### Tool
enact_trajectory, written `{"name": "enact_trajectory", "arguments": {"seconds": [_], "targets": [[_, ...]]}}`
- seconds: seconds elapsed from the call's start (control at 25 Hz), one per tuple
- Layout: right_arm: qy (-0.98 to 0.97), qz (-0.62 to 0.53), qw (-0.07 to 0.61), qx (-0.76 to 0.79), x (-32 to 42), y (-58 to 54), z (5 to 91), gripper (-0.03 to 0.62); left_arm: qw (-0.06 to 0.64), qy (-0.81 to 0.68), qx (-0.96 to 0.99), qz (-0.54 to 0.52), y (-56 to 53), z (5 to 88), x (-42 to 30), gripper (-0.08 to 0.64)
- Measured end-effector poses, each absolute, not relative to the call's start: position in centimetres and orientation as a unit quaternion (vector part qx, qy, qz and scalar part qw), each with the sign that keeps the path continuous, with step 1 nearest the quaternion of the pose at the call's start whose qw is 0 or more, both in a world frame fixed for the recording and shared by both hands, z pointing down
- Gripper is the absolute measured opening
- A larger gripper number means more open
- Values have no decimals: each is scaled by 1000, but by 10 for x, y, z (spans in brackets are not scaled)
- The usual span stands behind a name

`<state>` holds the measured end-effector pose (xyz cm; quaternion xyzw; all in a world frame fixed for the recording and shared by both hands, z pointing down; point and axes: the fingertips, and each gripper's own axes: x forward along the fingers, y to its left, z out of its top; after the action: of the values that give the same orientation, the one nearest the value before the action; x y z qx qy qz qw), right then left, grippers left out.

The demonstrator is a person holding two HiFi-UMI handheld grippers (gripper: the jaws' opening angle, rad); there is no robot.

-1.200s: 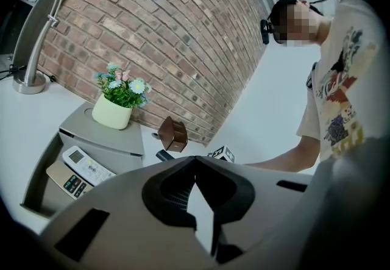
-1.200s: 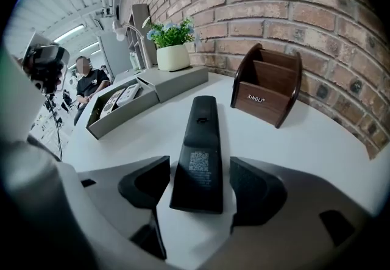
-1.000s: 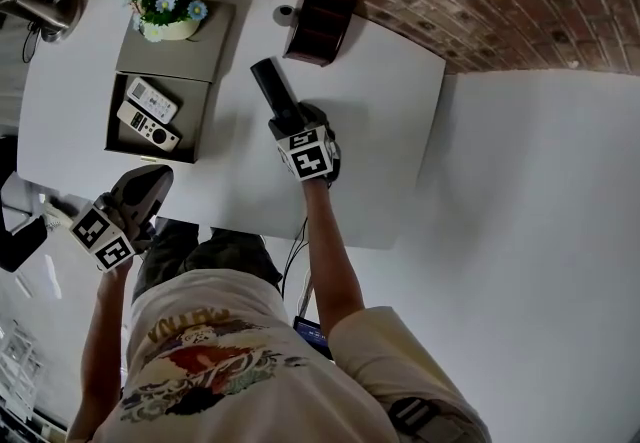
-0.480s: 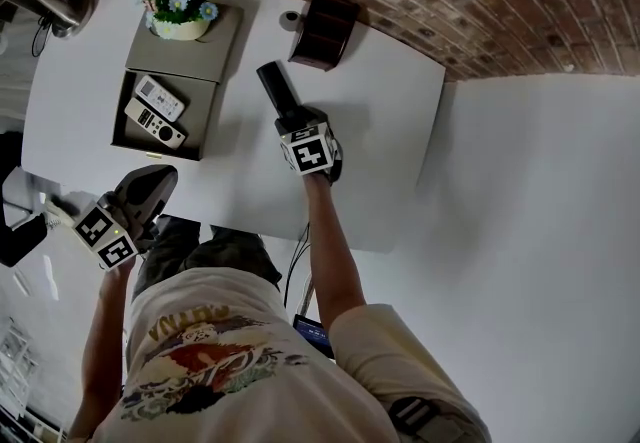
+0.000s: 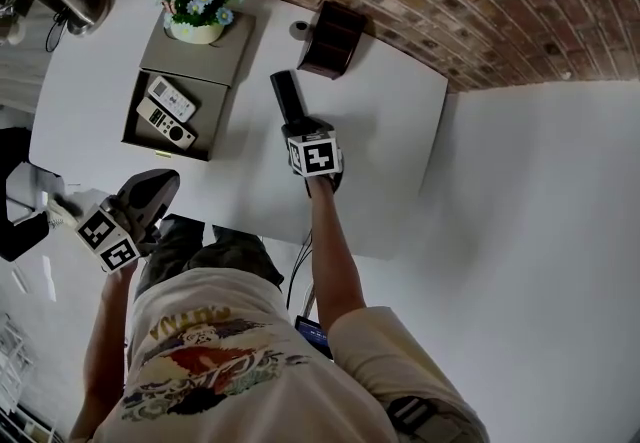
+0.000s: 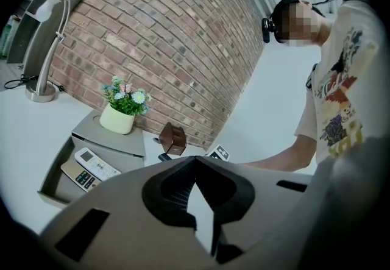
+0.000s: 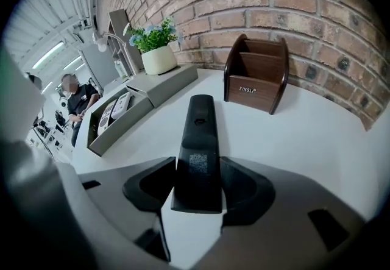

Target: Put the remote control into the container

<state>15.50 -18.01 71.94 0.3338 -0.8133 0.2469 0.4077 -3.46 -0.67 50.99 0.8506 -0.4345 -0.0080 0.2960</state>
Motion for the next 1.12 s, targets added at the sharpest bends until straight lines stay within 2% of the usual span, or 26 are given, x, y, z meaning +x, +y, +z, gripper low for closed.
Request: {"name": "enact_trajectory", "arguments": {"seconds": [0.4, 0.68, 1.12], "targets": [[-826, 248, 375, 340, 157, -174, 703, 232, 291, -429, 855, -11, -5, 507, -32, 6], [-816, 349, 305, 345, 155, -165, 696, 232, 289, -422, 859, -13, -7, 504, -31, 6], [-807, 412, 256, 338, 145, -156, 688, 232, 289, -411, 864, -19, -16, 502, -32, 6]]}}
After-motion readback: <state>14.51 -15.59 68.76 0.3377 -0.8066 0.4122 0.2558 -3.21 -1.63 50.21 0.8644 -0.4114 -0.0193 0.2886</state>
